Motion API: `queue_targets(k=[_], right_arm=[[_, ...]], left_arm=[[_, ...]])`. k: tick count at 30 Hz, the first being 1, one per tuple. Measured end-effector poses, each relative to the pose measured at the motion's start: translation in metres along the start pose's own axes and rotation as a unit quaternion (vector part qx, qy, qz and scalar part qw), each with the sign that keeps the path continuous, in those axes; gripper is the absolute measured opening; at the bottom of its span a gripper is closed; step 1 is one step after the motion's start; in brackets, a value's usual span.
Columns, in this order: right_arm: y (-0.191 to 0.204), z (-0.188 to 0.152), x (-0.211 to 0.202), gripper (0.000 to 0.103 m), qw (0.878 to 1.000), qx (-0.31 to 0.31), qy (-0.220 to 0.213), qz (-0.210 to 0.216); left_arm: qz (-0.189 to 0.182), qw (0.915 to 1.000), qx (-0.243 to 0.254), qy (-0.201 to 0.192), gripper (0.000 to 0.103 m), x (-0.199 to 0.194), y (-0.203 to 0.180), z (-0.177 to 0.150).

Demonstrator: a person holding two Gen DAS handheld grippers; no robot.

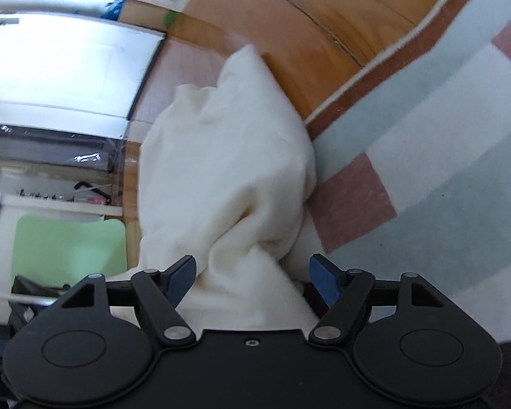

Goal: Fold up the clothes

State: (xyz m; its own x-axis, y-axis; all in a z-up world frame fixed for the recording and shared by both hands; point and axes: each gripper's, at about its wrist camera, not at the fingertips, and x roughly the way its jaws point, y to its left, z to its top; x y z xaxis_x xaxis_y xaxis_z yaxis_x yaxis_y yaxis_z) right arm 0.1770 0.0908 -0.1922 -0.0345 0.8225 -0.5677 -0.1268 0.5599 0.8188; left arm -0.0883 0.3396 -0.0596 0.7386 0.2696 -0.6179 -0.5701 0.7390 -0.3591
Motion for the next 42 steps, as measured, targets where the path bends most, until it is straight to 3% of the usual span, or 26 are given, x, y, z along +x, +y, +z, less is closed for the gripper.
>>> queue_targets(k=[2, 5, 7, 8, 10, 11, 13, 15, 19, 20, 22, 24, 25, 26, 27, 28, 30, 32, 34, 35, 36, 38, 40, 42], right_arm=[[-0.003, 0.01, 0.011, 0.078, 1.0, 0.027, 0.001, 0.008], [-0.027, 0.019, 0.031, 0.078, 0.987, 0.148, 0.005, 0.062], [-0.028, 0.023, 0.041, 0.077, 0.986, 0.157, 0.002, 0.046], [-0.023, 0.026, 0.044, 0.069, 0.99, 0.135, -0.001, 0.042], [-0.006, 0.033, 0.047, 0.04, 0.997, 0.063, -0.008, 0.047], [0.005, 0.036, 0.048, 0.016, 0.999, 0.017, -0.007, 0.042], [0.033, 0.041, 0.047, 0.015, 0.997, -0.07, -0.001, 0.027], [0.059, 0.041, 0.045, 0.015, 0.992, -0.119, 0.003, 0.031], [0.109, 0.031, 0.044, 0.015, 0.983, -0.166, 0.006, 0.074], [0.123, 0.025, 0.045, 0.015, 0.98, -0.181, 0.01, 0.082], [0.146, 0.006, 0.053, 0.015, 0.972, -0.212, 0.028, 0.102], [0.168, -0.016, 0.061, 0.014, 0.961, -0.242, 0.047, 0.124], [0.177, -0.025, 0.064, 0.014, 0.957, -0.251, 0.053, 0.134], [0.185, -0.032, 0.067, 0.014, 0.954, -0.257, 0.056, 0.143], [0.189, -0.036, 0.066, 0.014, 0.952, -0.264, 0.055, 0.147], [0.191, -0.037, 0.061, 0.014, 0.949, -0.273, 0.051, 0.148], [0.187, -0.035, 0.056, 0.014, 0.949, -0.277, 0.044, 0.148], [0.183, -0.035, 0.054, 0.014, 0.947, -0.284, 0.044, 0.146], [0.172, -0.037, 0.042, 0.022, 0.946, -0.303, 0.023, 0.112], [0.165, -0.036, 0.034, 0.032, 0.945, -0.316, 0.008, 0.088], [0.161, -0.036, 0.028, 0.04, 0.94, -0.334, -0.008, 0.064], [0.155, -0.041, 0.027, 0.047, 0.928, -0.371, -0.029, 0.01], [0.151, -0.046, 0.037, 0.047, 0.919, -0.392, -0.018, -0.034], [0.146, -0.051, 0.05, 0.047, 0.914, -0.4, 0.001, -0.07]], left_arm=[[0.011, 0.999, 0.028, 0.034, 0.04, 0.027, -0.015, 0.003], [0.005, 0.9983, 0.029, 0.05, 0.04, 0.055, -0.014, 0.009], [-0.02, 0.9989, 0.023, 0.036, 0.04, 0.062, -0.015, 0.015], [-0.03, 0.9989, 0.023, 0.028, 0.04, 0.063, -0.018, 0.015], [-0.042, 0.9985, 0.034, 0.012, 0.042, 0.059, -0.02, 0.007], [-0.048, 0.9981, 0.039, 0.005, 0.042, 0.057, -0.02, 0.001], [-0.07, 0.9965, 0.046, 0.01, 0.042, 0.053, -0.022, -0.005], [-0.095, 0.9931, 0.068, 0.014, 0.043, 0.049, -0.03, -0.01], [-0.14, 0.9803, 0.138, 0.015, 0.067, 0.041, -0.058, -0.018], [-0.138, 0.978, 0.157, 0.005, 0.077, 0.04, -0.064, -0.019], [-0.111, 0.9769, 0.181, -0.019, 0.085, 0.038, -0.071, -0.022], [-0.091, 0.9814, 0.166, -0.034, 0.085, 0.039, -0.066, -0.021], [-0.099, 0.9834, 0.148, -0.032, 0.085, 0.038, -0.058, -0.018], [-0.107, 0.985, 0.132, -0.03, 0.073, 0.037, -0.051, -0.016], [-0.1, 0.9859, 0.129, -0.038, 0.055, 0.033, -0.045, -0.016], [-0.074, 0.9865, 0.139, -0.046, 0.026, 0.028, -0.04, -0.016], [-0.062, 0.9858, 0.149, -0.045, 0.025, 0.022, -0.026, -0.012], [-0.042, 0.9899, 0.127, -0.047, 0.022, 0.021, -0.012, -0.006], [-0.001, 0.9941, 0.096, -0.05, 0.022, 0.023, 0.005, -0.001], [0.019, 0.9952, 0.08, -0.052, 0.022, 0.025, 0.014, 0.002], [0.028, 0.9971, 0.048, -0.052, 0.022, 0.026, 0.028, 0.005], [0.03, 0.9979, -0.033, -0.047, 0.022, 0.024, 0.058, 0.009], [0.022, 0.993, -0.104, -0.052, 0.022, 0.019, 0.085, 0.011], [0.035, 0.9884, -0.131, -0.068, 0.022, 0.012, 0.096, 0.01]])
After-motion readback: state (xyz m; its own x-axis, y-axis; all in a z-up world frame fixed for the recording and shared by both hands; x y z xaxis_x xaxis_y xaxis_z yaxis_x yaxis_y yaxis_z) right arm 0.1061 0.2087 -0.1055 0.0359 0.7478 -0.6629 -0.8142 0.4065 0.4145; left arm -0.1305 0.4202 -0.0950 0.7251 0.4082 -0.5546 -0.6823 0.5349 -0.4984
